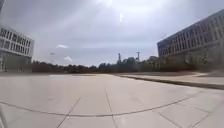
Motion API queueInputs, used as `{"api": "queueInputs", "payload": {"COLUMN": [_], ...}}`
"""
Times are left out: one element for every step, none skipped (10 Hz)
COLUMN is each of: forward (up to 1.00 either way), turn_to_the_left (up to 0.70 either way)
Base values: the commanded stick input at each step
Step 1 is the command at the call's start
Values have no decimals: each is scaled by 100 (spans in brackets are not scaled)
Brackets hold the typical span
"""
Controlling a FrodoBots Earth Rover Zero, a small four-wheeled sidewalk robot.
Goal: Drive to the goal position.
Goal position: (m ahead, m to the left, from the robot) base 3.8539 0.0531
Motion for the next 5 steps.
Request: {"api": "queueInputs", "payload": {"forward": [70,70,70,70,70], "turn_to_the_left": [1,19,35,35,35]}}
